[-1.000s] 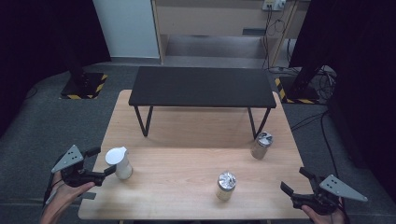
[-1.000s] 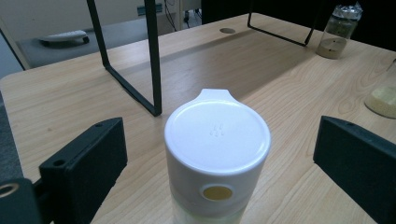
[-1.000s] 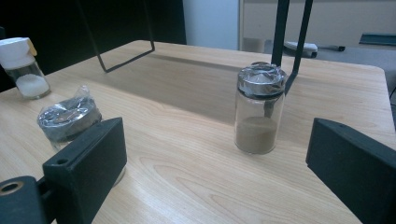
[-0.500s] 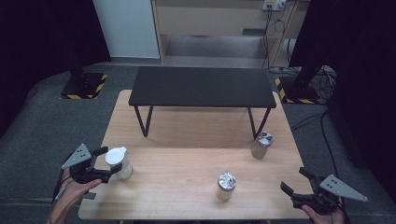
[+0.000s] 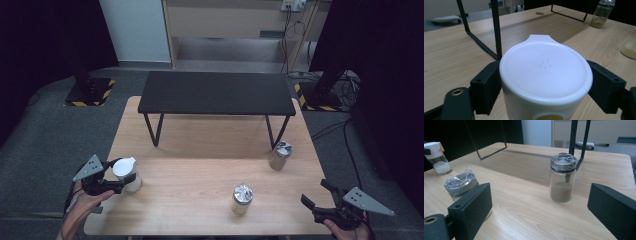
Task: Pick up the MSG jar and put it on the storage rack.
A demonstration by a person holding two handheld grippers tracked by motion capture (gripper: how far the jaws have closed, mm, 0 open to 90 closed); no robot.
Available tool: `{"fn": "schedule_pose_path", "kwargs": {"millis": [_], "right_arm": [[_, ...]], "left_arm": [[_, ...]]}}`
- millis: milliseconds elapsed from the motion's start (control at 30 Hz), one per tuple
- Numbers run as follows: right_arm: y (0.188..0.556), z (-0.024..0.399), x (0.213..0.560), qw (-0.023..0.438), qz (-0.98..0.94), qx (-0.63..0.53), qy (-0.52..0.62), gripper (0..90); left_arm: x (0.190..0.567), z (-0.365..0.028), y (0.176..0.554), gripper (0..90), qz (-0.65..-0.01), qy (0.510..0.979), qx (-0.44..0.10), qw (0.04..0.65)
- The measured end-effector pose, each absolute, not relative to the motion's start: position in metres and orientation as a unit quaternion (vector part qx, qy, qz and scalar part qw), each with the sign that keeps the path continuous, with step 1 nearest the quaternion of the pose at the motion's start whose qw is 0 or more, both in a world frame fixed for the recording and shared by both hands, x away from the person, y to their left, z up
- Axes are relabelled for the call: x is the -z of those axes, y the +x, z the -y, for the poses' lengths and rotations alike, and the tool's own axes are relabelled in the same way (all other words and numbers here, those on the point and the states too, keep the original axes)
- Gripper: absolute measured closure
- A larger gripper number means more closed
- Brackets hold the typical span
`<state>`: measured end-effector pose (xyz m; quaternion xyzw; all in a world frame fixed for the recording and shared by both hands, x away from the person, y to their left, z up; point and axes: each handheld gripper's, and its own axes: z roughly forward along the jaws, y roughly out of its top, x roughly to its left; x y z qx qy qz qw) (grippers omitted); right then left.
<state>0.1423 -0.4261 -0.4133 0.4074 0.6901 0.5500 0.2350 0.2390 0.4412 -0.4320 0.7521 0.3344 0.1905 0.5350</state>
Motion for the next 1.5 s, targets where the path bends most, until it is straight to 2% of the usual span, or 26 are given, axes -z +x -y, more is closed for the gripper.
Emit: {"fn": "schedule_pose_path", "kwargs": {"millis": [100, 833, 1500], "right_arm": [[0.142, 0.426, 0.413, 0.235, -0.69, -0.55, 0.407, 6.1], [0.142, 0.426, 0.413, 0.236, -0.69, -0.55, 0.407, 6.0], [0.142, 0.426, 0.413, 0.235, -0.69, -0.551, 0.406, 6.0]], "left_arm": [[0.435, -0.442, 0.238, 28.2, -0.333, 0.747, -0.196, 0.541], [0.431, -0.44, 0.242, 29.2, -0.325, 0.748, -0.189, 0.547], [0.392, -0.423, 0.266, 29.3, -0.278, 0.758, -0.155, 0.57]]}}
